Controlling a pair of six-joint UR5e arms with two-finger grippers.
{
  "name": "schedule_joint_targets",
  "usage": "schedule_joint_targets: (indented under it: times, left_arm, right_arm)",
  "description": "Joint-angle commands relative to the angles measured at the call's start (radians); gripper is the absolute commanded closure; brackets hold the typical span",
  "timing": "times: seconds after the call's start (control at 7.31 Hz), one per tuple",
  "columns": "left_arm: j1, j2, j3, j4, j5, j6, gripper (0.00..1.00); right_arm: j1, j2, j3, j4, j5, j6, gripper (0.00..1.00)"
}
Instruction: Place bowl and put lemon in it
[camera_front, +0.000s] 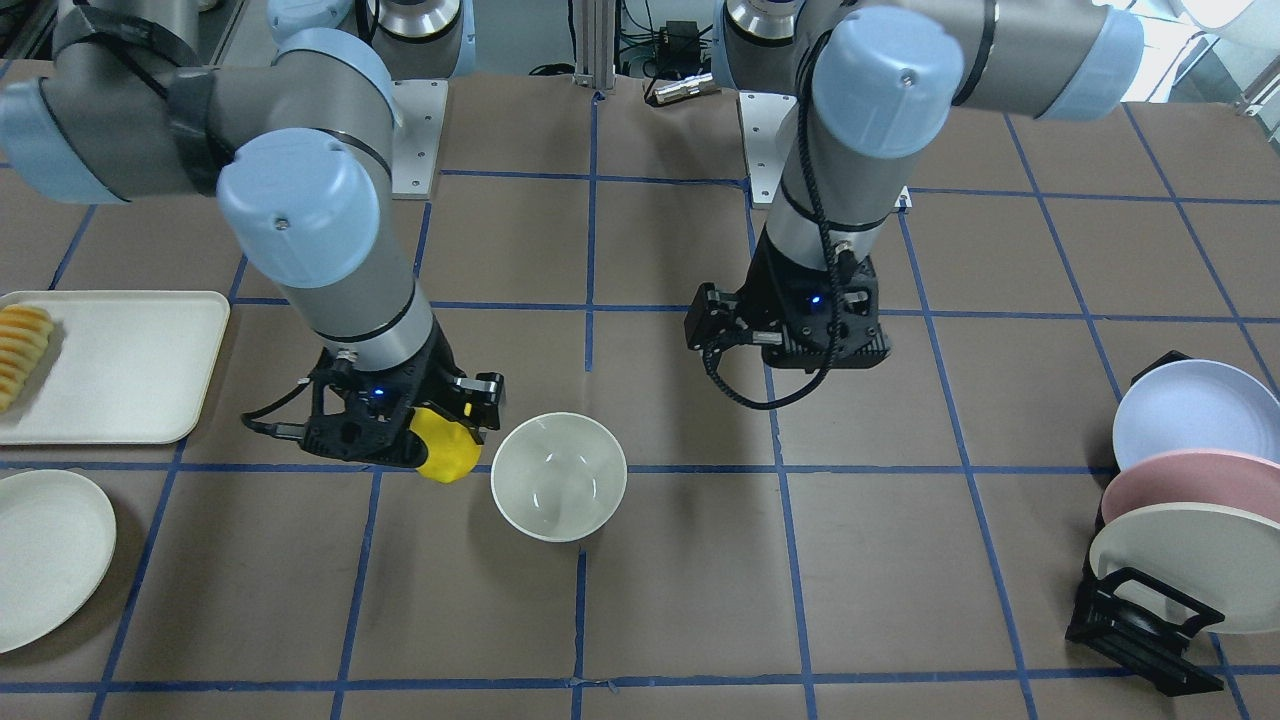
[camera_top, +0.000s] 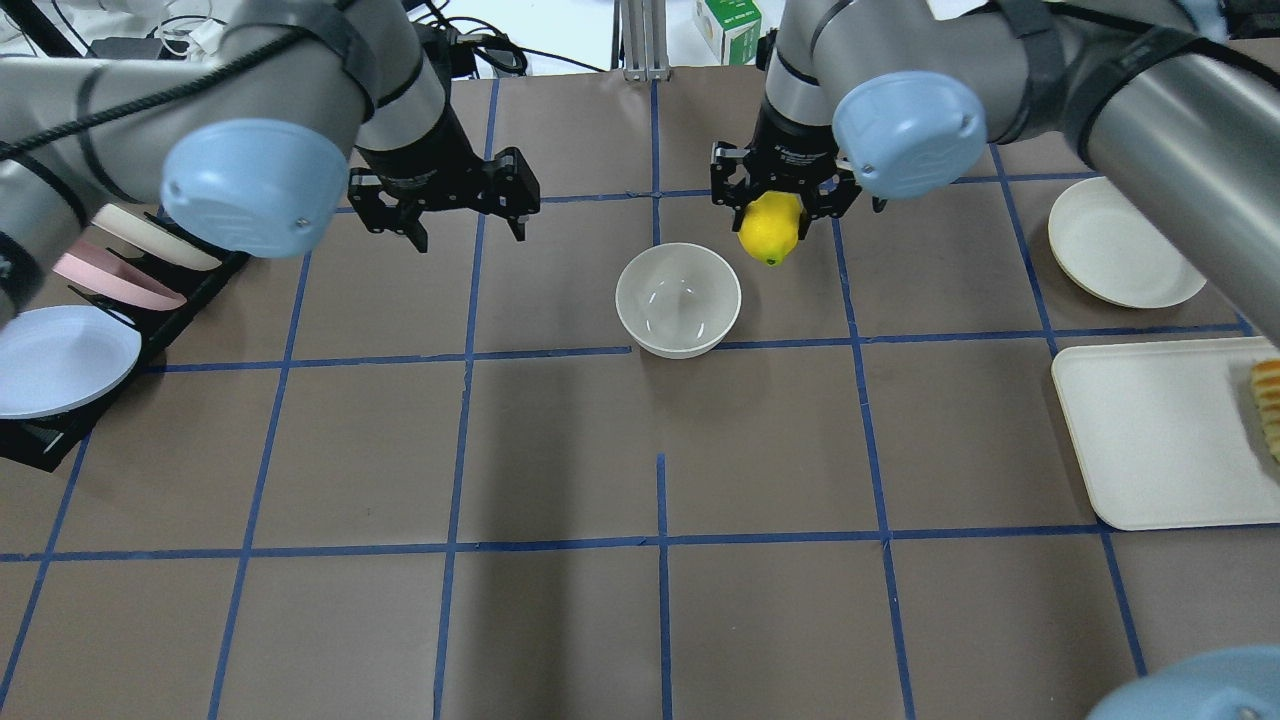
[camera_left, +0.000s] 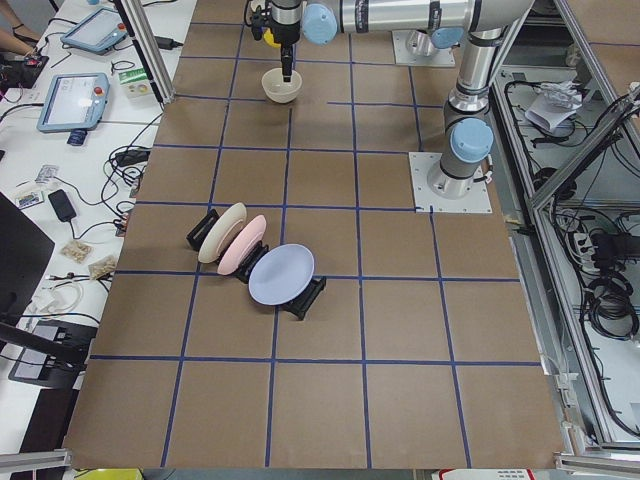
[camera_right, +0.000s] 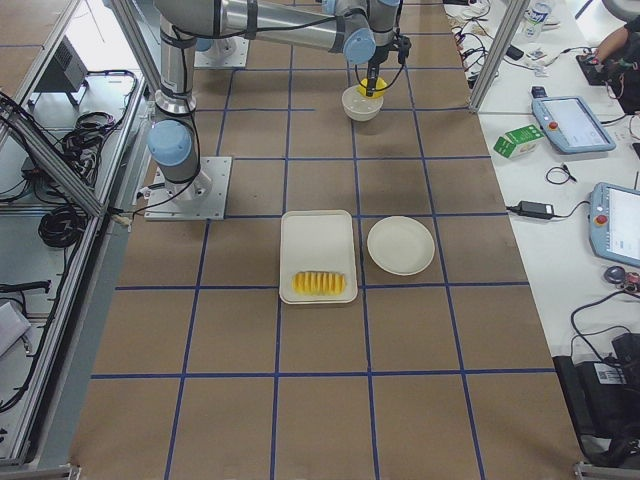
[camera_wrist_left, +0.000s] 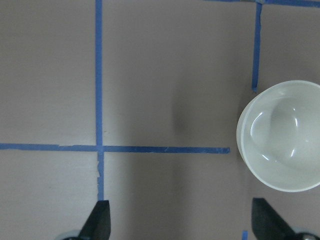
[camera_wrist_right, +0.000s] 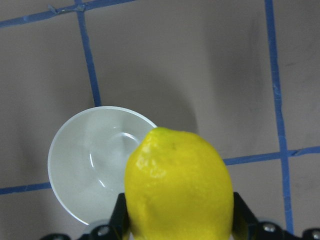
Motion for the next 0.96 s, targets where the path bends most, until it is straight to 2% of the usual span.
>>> schedule_joint_targets:
  times: [0.0, 0.41, 0.55, 0.68, 0.82]
  left_arm:
    - [0.014, 0.054, 0.012, -0.046, 0.006, 0.007, 0.00]
    - [0.022, 0.081, -0.001, -0.045, 0.035, 0.014, 0.00]
    - [0.045, 0.076, -0.002, -0.040, 0.073, 0.019, 0.00]
    - [0.045, 0.075, -0.001, -0.040, 0.068, 0.018, 0.00]
    - [0.042, 0.064, -0.002, -0.038, 0.072, 0.016, 0.00]
  right_arm:
    - [0.049, 0.074, 0.000, -0.078, -0.001, 0.050, 1.00]
    - [0.098, 0.145, 0.008, -0.126, -0.001, 0.103, 1.00]
    - [0.098, 0.151, 0.008, -0.126, -0.001, 0.101, 0.96]
    - [0.098, 0.157, 0.011, -0.126, 0.001, 0.101, 0.85]
    - [0.098, 0.168, 0.011, -0.123, -0.001, 0.101, 0.64]
